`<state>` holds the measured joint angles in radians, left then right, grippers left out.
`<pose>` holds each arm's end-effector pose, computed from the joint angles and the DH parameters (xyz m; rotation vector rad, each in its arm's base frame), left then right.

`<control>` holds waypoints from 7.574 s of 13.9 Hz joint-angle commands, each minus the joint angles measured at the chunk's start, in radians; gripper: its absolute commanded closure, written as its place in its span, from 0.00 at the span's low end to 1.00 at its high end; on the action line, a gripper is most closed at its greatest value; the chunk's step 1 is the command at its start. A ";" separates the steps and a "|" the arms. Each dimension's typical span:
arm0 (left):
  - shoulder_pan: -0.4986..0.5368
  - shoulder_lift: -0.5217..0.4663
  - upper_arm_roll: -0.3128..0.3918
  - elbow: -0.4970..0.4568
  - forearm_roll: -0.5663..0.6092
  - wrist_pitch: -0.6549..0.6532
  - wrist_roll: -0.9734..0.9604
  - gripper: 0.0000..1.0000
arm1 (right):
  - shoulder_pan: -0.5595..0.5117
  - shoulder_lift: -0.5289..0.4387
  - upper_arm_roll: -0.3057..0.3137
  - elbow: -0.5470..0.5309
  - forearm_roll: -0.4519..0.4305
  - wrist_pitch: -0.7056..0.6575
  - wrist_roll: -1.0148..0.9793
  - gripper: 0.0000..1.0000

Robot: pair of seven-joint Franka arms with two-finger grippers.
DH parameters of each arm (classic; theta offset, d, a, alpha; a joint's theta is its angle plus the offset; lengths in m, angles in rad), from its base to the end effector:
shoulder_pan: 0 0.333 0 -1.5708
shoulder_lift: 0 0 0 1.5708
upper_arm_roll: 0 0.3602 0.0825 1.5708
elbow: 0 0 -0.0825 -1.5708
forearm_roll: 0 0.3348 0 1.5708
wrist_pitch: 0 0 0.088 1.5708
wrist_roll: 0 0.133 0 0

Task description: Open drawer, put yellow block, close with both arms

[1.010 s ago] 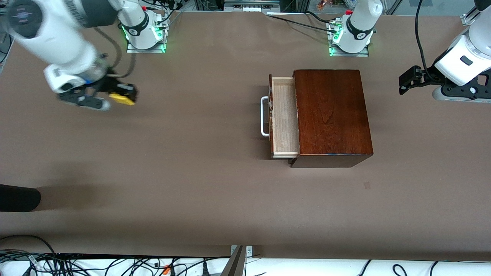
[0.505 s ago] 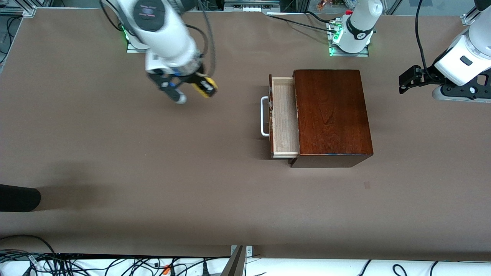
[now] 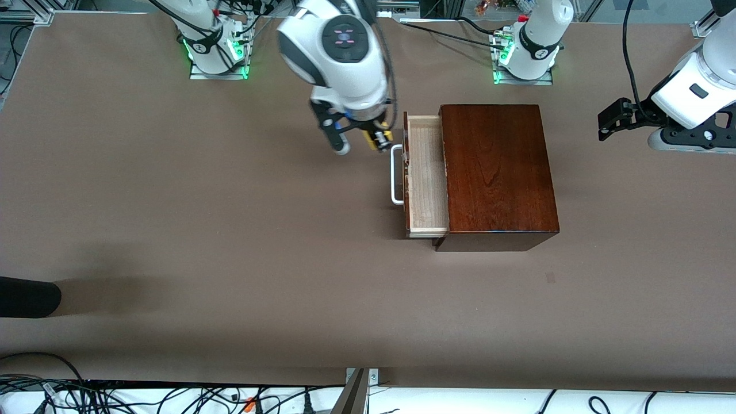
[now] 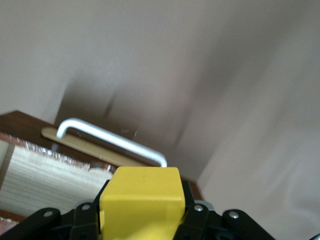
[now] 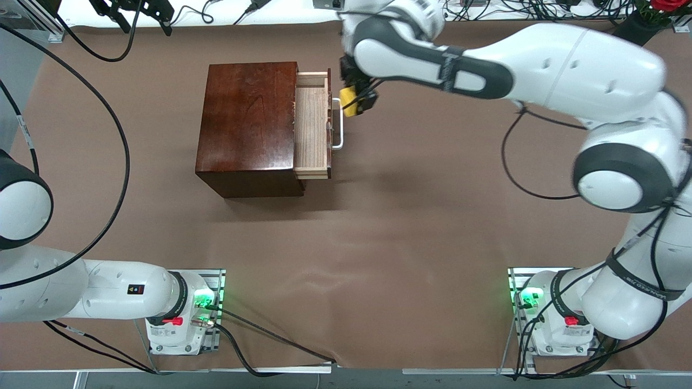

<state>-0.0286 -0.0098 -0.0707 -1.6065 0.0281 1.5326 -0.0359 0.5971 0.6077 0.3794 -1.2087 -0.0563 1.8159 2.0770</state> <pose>0.4930 -0.0455 0.6295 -3.1055 0.0982 0.0964 0.4567 0.5341 0.4670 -2.5857 1.6838 0.2399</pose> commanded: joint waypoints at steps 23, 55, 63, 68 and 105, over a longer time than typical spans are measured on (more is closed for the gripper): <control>0.002 -0.010 0.005 0.003 -0.028 -0.020 0.016 0.00 | 0.191 0.302 -0.137 0.182 -0.010 0.252 0.370 0.00; -0.181 0.465 -0.532 0.014 0.077 0.427 0.685 0.00 | -0.493 -0.543 -0.508 -0.371 0.072 -0.285 -2.070 0.00; -0.257 0.623 -0.531 0.003 0.334 0.541 0.685 0.00 | -0.496 -0.546 -0.519 -0.365 0.016 -0.294 -2.111 0.00; -0.248 0.648 -0.524 -0.003 0.389 0.524 0.712 0.00 | -0.589 -0.548 -0.407 -0.365 0.016 -0.303 -2.060 0.00; 0.024 0.412 -0.520 0.281 0.042 -0.026 0.263 0.00 | -0.589 -0.548 -0.404 -0.364 0.015 -0.311 -2.062 0.00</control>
<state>-0.0600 0.4239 -0.5945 -1.3822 0.0671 1.5840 0.2915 0.0265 0.0893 -0.0451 -1.5474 -0.0261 1.5089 0.0037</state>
